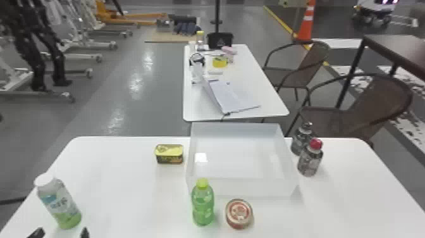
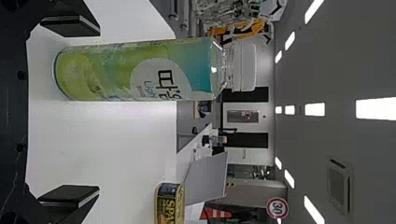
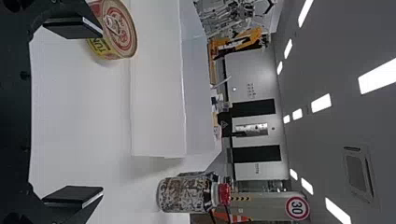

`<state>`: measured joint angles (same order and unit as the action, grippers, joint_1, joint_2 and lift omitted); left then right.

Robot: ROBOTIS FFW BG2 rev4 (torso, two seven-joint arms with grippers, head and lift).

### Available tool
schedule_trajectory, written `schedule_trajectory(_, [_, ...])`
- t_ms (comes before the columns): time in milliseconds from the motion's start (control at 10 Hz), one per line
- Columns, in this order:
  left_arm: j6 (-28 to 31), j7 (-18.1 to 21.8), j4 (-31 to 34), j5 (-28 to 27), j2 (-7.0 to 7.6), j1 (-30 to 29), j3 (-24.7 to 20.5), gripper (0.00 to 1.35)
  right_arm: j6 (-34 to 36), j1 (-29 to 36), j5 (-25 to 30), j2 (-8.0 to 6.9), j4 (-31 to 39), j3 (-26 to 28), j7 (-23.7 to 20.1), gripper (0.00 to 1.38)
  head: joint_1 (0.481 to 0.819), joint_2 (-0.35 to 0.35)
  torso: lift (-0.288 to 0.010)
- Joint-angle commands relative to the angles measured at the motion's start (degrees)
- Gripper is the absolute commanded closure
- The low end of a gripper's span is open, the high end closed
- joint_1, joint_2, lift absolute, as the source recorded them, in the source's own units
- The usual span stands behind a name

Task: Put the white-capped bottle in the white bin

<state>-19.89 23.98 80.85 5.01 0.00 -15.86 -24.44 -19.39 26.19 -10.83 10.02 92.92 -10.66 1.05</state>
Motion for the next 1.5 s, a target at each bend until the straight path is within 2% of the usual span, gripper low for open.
schedule_trajectory(0, [-0.7,-1.5,-1.8,0.9,-0.15,1.2,1.1,0.11,0.1,0.0,0.0,0.0,0.0,0.0,0.0,0.11,0.549,0.0,-0.1])
schedule_trajectory(200, [-2.3,-6.6,-3.5,3.1,-0.15,2.3,4.4,0.11,0.3,-0.2,0.1,0.0,0.0,-0.1,-0.1,0.11,0.549,0.0,-0.1])
schedule_trajectory(400, [-3.6,-13.9,-4.5,5.7,-0.15,3.6,8.9,0.11,0.5,-0.3,0.1,-0.09,-0.3,0.0,-0.6,0.11,0.549,0.0,-0.1])
schedule_trajectory(500, [-3.8,-15.5,-4.7,4.6,-0.15,4.5,9.1,0.11,0.7,-0.4,0.1,-0.09,-0.3,-0.1,-1.0,0.11,0.549,0.0,-0.1])
schedule_trajectory(700, [-3.8,-21.6,-4.7,3.2,-0.15,5.5,9.1,0.11,0.8,-0.6,0.1,-0.35,-0.5,-0.1,-1.2,0.11,0.549,0.0,-0.1])
schedule_trajectory(900, [-4.6,-23.9,-6.5,3.4,-0.15,6.4,8.0,0.12,0.9,-0.8,0.3,-0.7,-0.6,0.0,-1.8,0.11,0.549,0.0,-0.1])
schedule_trajectory(1100, [-5.4,-24.2,-9.6,3.5,-0.15,9.2,8.0,0.14,1.1,-0.9,0.4,-0.97,-0.8,0.0,-2.2,0.11,0.549,0.0,-0.1])
schedule_trajectory(1300, [-6.7,-24.2,-13.0,4.9,1.67,11.9,9.5,0.23,1.3,-1.3,0.4,-1.14,-1.1,0.0,-2.8,0.11,0.549,0.0,-0.1])
schedule_trajectory(1400, [-6.7,-24.2,-13.1,4.0,2.2,12.2,9.2,0.35,1.3,-1.4,0.4,-1.23,-1.2,0.0,-3.0,0.11,0.549,0.0,-0.1])
